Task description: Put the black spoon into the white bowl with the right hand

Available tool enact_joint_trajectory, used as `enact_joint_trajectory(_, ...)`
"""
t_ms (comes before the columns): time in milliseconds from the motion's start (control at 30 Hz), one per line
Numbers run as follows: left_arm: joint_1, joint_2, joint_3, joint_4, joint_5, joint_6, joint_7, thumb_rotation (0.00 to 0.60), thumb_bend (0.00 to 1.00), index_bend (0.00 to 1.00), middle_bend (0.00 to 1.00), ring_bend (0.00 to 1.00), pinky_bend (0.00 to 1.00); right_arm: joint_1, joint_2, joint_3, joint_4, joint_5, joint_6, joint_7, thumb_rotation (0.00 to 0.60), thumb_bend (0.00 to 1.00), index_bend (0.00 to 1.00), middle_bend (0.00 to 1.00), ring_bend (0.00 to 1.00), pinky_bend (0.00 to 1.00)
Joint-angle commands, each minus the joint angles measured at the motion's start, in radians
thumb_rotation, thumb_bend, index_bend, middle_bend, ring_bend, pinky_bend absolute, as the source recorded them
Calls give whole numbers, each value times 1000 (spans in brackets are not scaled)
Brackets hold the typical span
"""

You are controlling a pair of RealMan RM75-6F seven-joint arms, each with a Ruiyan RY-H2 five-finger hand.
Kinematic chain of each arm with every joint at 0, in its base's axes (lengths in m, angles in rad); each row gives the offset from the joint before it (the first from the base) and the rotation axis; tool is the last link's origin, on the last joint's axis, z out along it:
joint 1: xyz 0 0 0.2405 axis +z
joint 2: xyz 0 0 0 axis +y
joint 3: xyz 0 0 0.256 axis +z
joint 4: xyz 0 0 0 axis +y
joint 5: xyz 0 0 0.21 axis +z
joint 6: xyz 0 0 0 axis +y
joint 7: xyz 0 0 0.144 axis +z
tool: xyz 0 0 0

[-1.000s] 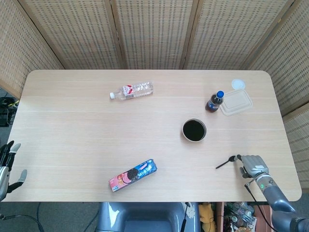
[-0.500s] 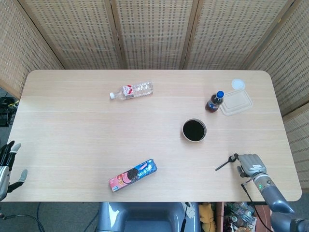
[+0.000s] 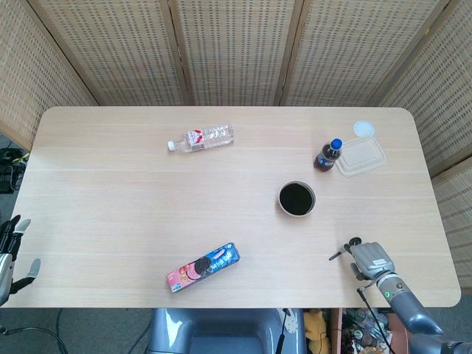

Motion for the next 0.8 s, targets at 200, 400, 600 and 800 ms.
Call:
enact_joint_trajectory(200, 0, 0, 2, -1, 4, 1, 1, 600, 404, 0, 0, 0, 0, -8, -7, -14, 8, 4, 3, 3, 600, 761, 290, 969, 982, 972)
enact_joint_trajectory(400, -2, -1, 1, -4, 7, 2, 6, 600, 403, 0, 0, 0, 0, -10, -8, -15, 17, 2, 2, 15, 600, 762, 291, 969, 982, 972)
enact_joint_trajectory(600, 2, 0, 2, -6, 3, 3, 9, 600, 403, 0, 0, 0, 0, -3, -21, -10, 43, 1, -15, 28, 600, 762, 291, 969, 982, 972)
enact_joint_trajectory(800, 5, 0, 2, -3, -1, 4, 6, 600, 404, 0, 0, 0, 0, 8, -32, -5, 58, 5, -28, 28, 600, 762, 291, 969, 982, 972)
